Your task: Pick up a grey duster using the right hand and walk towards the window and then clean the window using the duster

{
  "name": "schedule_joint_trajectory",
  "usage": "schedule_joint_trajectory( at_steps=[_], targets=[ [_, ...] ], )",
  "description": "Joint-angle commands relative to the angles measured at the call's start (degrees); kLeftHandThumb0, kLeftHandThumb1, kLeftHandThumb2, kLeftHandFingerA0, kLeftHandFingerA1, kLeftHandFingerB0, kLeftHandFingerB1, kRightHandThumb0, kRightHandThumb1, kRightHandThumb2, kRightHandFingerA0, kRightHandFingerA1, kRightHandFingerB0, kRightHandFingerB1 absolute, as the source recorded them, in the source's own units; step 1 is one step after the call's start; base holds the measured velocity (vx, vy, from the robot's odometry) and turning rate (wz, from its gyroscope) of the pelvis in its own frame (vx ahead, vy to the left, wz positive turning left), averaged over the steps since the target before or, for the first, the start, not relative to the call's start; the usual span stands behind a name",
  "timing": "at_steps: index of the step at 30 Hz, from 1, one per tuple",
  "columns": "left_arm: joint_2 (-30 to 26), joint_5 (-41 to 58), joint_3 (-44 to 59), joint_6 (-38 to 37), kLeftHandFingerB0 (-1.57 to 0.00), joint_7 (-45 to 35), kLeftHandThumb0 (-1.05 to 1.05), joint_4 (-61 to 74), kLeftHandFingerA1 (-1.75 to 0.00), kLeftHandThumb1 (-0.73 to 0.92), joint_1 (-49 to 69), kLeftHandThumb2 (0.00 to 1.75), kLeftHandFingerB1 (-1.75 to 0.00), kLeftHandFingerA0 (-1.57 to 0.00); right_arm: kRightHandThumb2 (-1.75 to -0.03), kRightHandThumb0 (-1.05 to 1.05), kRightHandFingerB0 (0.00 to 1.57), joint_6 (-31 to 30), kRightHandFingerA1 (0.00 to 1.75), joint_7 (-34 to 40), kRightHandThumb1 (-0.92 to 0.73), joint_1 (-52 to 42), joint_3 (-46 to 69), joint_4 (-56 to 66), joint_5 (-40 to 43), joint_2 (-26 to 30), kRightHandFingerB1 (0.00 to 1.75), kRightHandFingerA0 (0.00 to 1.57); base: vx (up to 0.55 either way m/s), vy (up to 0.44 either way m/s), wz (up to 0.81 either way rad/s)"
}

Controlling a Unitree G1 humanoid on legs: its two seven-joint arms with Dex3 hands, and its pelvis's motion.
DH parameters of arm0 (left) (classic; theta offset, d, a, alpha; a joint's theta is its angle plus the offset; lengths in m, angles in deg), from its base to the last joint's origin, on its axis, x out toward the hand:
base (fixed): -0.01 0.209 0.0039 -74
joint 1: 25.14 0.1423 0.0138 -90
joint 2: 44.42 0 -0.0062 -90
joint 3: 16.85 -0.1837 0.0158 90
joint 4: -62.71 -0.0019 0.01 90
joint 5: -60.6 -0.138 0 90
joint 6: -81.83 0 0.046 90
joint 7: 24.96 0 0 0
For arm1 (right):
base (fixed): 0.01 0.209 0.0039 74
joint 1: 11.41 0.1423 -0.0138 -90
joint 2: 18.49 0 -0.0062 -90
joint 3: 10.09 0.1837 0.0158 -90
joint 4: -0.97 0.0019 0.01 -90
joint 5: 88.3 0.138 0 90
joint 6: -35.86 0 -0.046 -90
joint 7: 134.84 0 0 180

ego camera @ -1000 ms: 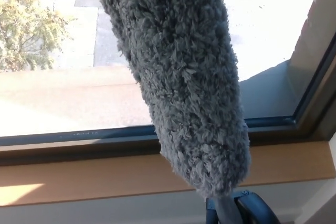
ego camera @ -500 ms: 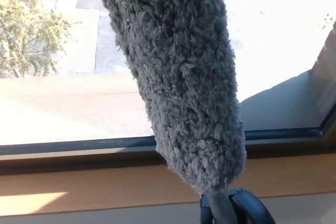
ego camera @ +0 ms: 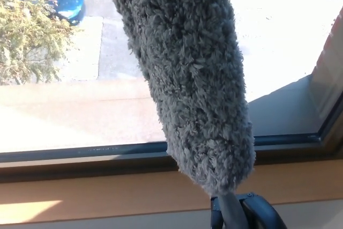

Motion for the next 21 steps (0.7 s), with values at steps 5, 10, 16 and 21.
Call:
schedule_joint_trajectory(
  at_steps=[5,10,16,21],
  targets=[
    [-0.7,-0.2,-0.1,-0.6,-0.76,0.7,-0.05,2.4,-1.15,0.70,1.3,0.86,-0.87,-0.84,-1.07,0.25,1.39,-2.1,1.32,-1.6,-0.16,12.6,0.6,-7.5,-2.7,4.0,1.27,1.41,0.00,0.000,0.00],
    [-0.9,-0.3,-0.3,-0.7,-0.76,0.3,-0.08,2.5,-1.15,0.70,1.5,0.86,-0.89,-0.84,-1.06,0.26,1.40,-2.1,1.32,-1.6,-0.15,18.0,1.6,-12.6,-2.0,4.7,1.28,1.42,0.00,-0.002,-0.02],
    [-0.5,0.5,0.5,-0.5,-0.75,0.2,0.00,1.5,-1.16,0.71,1.1,0.84,-0.89,-0.84,-1.34,0.49,1.39,-0.5,1.26,-1.1,0.09,33.2,1.2,-25.2,-5.5,6.3,1.12,1.47,0.00,0.000,0.00],
    [-0.8,0.6,0.6,-0.8,-0.75,-0.3,-0.05,0.2,-1.15,0.71,1.1,0.79,-0.89,-0.94,-1.01,0.21,1.40,-0.1,1.29,-0.1,-0.06,44.0,1.7,-35.5,-6.4,4.9,1.24,1.41,0.00,0.000,0.00]
  ],
)
